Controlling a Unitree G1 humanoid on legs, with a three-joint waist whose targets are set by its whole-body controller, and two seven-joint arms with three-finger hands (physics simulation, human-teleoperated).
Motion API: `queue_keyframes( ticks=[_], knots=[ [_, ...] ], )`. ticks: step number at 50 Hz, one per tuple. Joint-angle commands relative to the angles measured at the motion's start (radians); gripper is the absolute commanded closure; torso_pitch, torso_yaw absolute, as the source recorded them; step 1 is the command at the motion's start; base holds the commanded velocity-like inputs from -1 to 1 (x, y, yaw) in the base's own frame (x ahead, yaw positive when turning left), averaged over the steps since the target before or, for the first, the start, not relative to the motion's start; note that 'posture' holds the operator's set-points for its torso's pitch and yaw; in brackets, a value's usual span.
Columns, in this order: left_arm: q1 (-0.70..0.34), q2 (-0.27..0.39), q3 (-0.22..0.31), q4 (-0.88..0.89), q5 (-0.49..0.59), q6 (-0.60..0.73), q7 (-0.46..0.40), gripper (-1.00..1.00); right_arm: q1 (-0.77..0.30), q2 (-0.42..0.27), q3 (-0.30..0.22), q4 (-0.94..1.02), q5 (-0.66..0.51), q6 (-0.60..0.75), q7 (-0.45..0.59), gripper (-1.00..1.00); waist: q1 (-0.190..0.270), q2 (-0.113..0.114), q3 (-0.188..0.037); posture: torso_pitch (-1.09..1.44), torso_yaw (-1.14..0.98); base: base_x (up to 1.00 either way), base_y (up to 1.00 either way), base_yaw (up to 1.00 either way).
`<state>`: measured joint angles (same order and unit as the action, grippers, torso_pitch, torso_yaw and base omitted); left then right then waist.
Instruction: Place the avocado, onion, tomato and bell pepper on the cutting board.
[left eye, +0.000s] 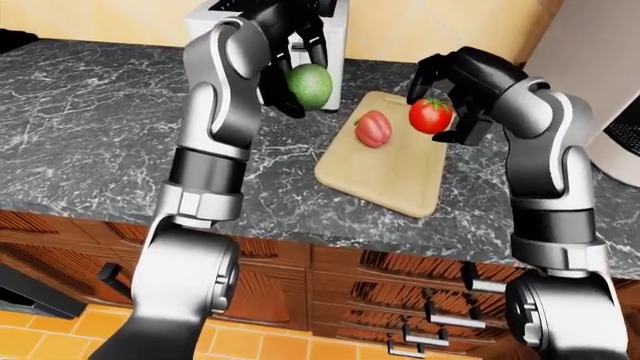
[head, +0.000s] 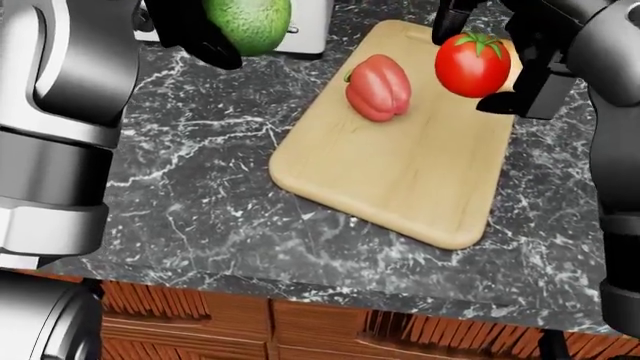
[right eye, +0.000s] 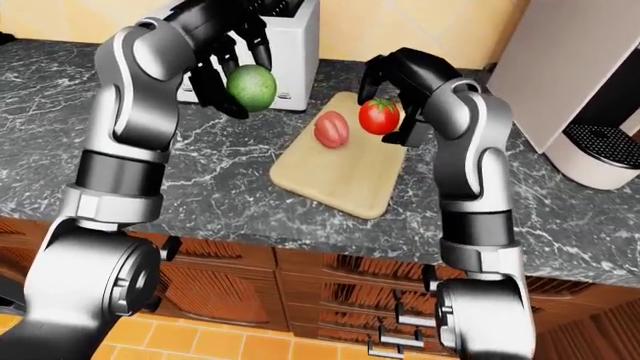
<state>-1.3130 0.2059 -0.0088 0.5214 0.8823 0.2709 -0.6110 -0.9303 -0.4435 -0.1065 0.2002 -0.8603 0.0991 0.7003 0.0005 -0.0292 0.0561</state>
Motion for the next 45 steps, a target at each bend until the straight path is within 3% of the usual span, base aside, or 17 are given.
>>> queue_keyframes(
  ticks=[1,45],
  knots=[
    [-0.046,0.009,0.01,-0.039,0.0,-0.013,0.02,1.0,-0.035,-0.016,-0.017,-0.021,0.002,-0.019,-0.035,1.0,0.0,-0.002,-0.036,0.0,0.0,0.0,0.0,0.0],
    [-0.03,0.009,0.011,-0.033,0.002,-0.023,0.026,1.0,0.053,0.007,-0.008,0.04,-0.045,-0.095,-0.08,1.0,0.001,-0.005,-0.037,0.0,0.0,0.0,0.0,0.0]
  ],
)
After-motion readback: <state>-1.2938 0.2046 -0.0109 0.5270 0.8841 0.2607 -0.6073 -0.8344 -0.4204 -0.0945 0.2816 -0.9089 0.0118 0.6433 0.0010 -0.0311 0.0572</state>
